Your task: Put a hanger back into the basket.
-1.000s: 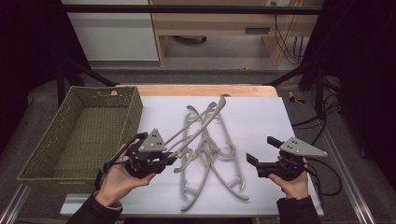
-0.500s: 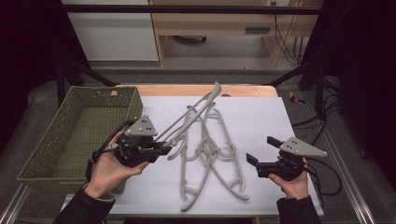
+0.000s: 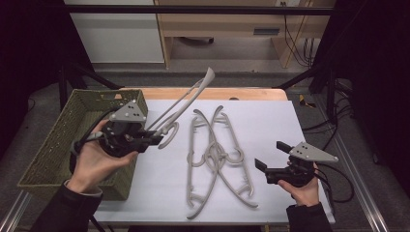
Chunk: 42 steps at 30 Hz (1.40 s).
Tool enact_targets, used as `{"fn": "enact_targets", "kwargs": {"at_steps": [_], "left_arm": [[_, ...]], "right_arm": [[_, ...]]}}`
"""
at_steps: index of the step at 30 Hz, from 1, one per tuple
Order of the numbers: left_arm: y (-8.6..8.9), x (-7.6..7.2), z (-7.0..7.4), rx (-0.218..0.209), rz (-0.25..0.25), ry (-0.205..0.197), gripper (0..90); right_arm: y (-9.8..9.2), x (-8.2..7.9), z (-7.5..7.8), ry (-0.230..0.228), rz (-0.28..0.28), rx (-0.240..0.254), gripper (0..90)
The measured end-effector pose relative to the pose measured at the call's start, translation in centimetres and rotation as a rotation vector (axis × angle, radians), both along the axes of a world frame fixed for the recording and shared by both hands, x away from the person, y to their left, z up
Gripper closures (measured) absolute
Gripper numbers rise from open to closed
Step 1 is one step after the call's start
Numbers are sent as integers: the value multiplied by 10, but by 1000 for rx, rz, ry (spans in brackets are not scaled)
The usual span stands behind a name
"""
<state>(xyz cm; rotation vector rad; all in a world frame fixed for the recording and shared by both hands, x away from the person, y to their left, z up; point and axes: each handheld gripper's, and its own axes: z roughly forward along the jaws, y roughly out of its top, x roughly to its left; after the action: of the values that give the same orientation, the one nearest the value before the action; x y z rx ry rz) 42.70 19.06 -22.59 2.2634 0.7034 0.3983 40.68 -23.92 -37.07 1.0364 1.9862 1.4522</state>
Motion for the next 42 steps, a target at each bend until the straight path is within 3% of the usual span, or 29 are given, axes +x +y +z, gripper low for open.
{"fn": "enact_targets", "kwargs": {"at_steps": [9,25,36,42], "left_arm": [[31,18,10,-8,44,-11,822],[85,46,2,40,106,-15,822],[125,55,-17,77,155,7,821],[145,54,-33,72,181,26,821]], "right_arm": [[0,0,0,-2,0,-1,41],[2,1,-1,5,0,-7,41],[3,2,-2,7,0,-10,41],[5,3,-4,10,2,-17,41]]}}
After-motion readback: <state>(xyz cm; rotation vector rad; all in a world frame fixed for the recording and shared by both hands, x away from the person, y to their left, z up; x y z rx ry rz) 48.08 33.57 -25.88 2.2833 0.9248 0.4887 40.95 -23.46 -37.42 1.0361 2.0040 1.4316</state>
